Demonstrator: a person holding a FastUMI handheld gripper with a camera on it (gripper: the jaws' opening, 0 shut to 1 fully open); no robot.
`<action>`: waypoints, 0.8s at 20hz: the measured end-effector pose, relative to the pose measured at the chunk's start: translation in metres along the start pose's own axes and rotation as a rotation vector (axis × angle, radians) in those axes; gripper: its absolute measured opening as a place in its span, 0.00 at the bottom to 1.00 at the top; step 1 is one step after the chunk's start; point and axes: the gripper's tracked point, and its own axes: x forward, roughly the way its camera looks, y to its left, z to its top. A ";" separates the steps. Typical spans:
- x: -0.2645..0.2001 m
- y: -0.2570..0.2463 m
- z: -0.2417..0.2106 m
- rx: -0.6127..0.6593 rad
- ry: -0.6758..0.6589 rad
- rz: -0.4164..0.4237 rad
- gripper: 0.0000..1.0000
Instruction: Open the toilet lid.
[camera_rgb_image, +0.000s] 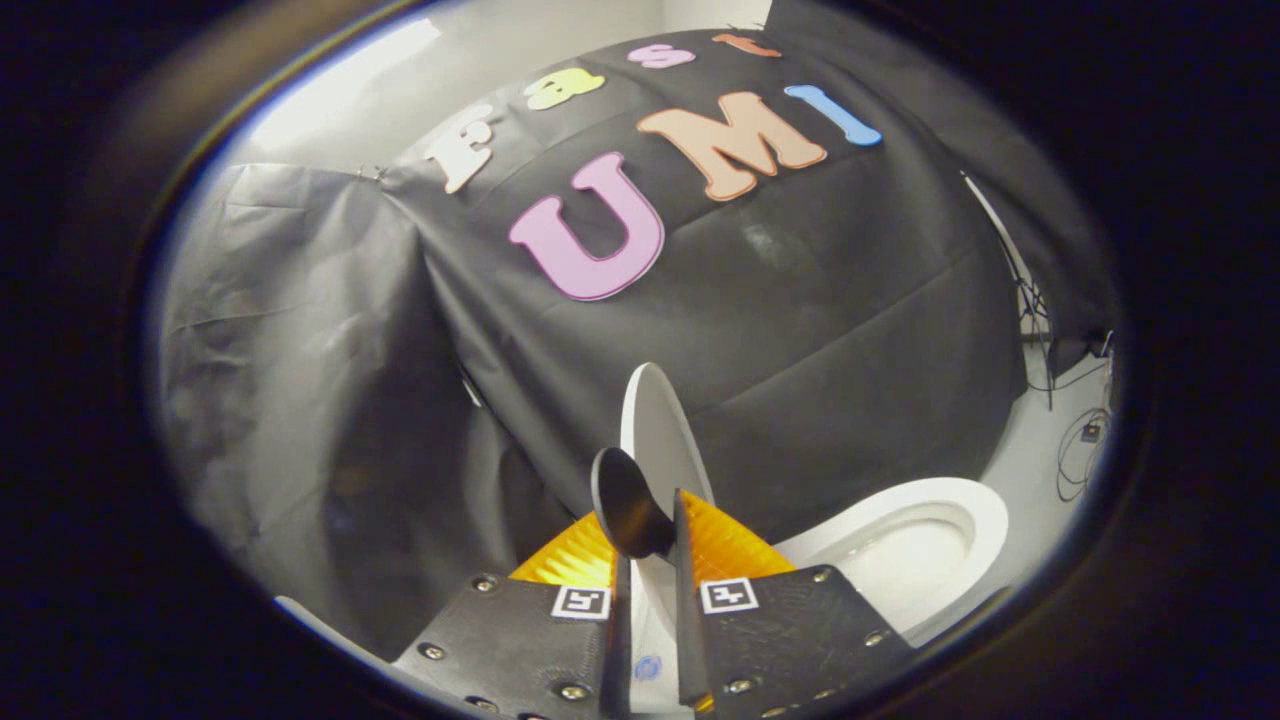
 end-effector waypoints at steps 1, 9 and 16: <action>0.002 0.009 -0.004 -0.015 0.004 0.018 0.19; 0.014 0.064 -0.032 -0.115 0.070 0.134 0.24; 0.015 0.090 -0.062 -0.194 0.120 0.196 0.24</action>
